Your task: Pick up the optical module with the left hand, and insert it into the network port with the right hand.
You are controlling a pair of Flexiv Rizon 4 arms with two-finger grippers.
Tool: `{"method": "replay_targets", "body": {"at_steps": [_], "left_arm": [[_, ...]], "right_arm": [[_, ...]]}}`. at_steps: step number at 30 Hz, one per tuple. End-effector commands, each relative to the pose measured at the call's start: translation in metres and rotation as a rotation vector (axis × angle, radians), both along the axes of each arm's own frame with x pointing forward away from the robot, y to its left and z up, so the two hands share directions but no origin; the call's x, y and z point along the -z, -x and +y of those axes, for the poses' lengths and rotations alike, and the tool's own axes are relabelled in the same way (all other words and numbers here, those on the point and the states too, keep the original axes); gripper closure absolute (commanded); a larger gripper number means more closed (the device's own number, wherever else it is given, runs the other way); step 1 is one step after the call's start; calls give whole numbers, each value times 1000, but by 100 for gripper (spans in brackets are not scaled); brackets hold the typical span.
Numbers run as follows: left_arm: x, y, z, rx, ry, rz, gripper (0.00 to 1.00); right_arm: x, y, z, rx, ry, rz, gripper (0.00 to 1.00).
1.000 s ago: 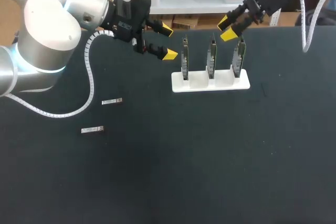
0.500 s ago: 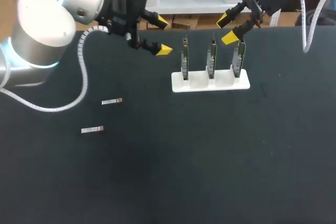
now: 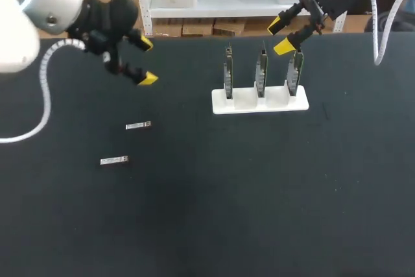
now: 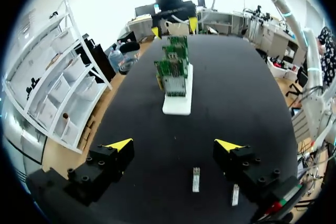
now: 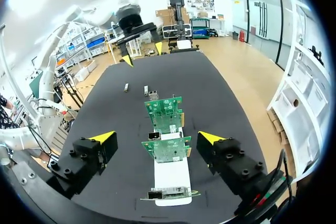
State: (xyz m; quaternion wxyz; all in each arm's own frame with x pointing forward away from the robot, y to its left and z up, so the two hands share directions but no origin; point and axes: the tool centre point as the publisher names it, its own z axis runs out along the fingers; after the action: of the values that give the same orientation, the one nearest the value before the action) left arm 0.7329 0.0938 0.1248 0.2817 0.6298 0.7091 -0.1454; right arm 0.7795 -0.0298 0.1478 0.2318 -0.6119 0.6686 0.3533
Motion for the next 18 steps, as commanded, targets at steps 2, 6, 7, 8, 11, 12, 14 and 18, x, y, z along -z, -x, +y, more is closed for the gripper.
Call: {"method": "replay_targets", "body": {"at_steps": [2,6,7,8,11,12,14,18], "left_arm": [[9,28,29,-31,-77,-3,0],[19,32,51,-66,-113,-5,0],[21,32,55,-73,-122,-5,0],[23,32,59,-85,-125,2,0],[27,32,65,-81,-145,-3,0],[29,31,66,-83,-146,-1,0],[31,30,64,-79,-146,0,0],[33,29,61,-71,-145,0,0]], "right_arm": [[0,3,0,4,0,-5,0],[0,3,0,4,0,-5,0],[0,3,0,4,0,-5,0],[0,3,0,4,0,-5,0],[0,3,0,4,0,-5,0],[0,3,0,4,0,-5,0],[0,3,0,4,0,-5,0],[0,3,0,4,0,-5,0]]}}
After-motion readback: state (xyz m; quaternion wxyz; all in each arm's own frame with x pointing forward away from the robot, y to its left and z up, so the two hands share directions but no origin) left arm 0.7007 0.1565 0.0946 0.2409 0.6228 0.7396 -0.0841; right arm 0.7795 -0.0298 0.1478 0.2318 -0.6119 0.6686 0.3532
